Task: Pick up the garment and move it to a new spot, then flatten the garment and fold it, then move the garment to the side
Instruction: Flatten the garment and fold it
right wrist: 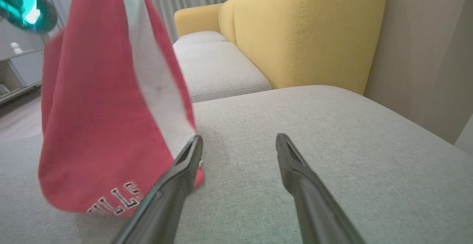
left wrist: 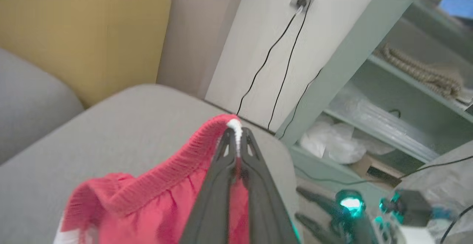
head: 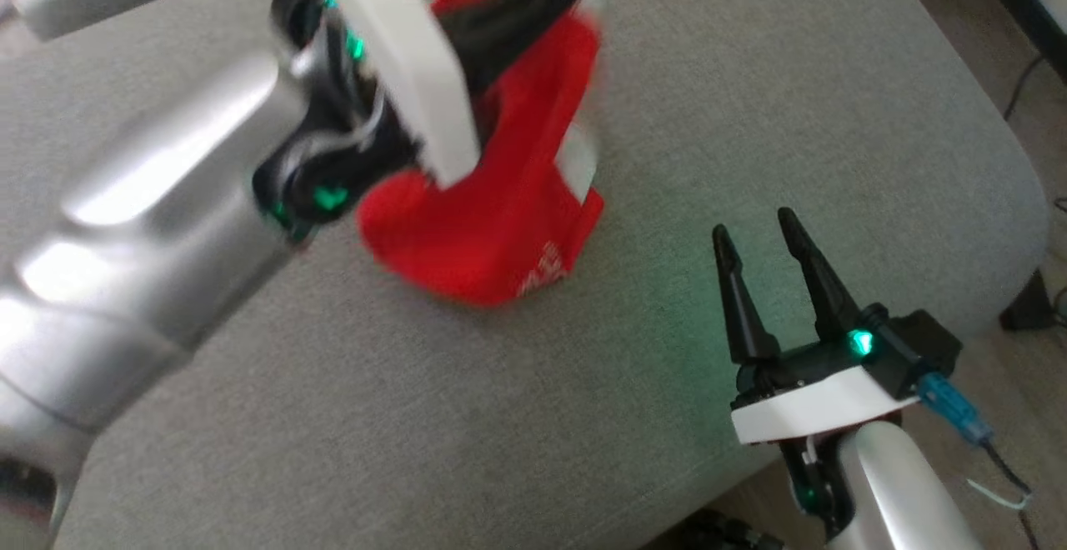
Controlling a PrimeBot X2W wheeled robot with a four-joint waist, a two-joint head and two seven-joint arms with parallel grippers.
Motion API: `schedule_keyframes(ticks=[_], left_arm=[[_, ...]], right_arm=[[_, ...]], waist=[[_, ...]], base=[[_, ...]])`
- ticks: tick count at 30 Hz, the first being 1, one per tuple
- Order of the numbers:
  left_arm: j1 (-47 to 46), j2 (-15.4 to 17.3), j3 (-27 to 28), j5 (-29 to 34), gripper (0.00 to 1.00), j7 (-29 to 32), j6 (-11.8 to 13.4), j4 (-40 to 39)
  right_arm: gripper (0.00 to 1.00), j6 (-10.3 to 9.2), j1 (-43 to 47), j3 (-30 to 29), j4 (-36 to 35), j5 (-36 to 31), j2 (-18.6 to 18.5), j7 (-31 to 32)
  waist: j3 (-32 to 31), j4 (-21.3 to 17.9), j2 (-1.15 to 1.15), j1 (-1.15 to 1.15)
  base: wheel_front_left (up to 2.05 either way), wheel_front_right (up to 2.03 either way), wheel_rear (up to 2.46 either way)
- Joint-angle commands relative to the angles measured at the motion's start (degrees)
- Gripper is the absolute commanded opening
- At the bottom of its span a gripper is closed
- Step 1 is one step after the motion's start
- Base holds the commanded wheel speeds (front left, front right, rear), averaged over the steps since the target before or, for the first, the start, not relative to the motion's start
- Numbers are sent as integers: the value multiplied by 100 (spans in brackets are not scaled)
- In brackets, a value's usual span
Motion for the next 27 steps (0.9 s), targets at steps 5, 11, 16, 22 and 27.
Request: schedule_keyframes(ticks=[5, 11, 16, 22, 27], left_arm=[[-774, 114, 565, -257, 0, -310, 8, -313], [-578, 522, 680, -558, 0, -577, 8, -678], [429, 1052, 438, -561, 0, -1052, 8, -943], [1808, 1554, 354, -502, 0, -2058, 13, -913], [2404, 1571, 282, -466, 0, -2566, 15, -755]], right_arm=[[100, -4, -43, 323, -154, 28, -21, -32], [100, -4, -108, 553, -190, -46, -21, -32], [100, -4, -95, 542, -135, -85, -90, -32], [100, -4, -333, -37, -48, -2, -111, -32], [100, -4, -847, -520, 409, -9, -242, -32]], waist=[[-146, 261, 0, 1], [-125, 684, 0, 1], [-254, 1020, 0, 1], [-309, 1484, 0, 1], [-230, 1940, 0, 1]], base=[[0, 0, 0], [0, 0, 0], [0, 0, 0], [0, 0, 0], [0, 0, 0]])
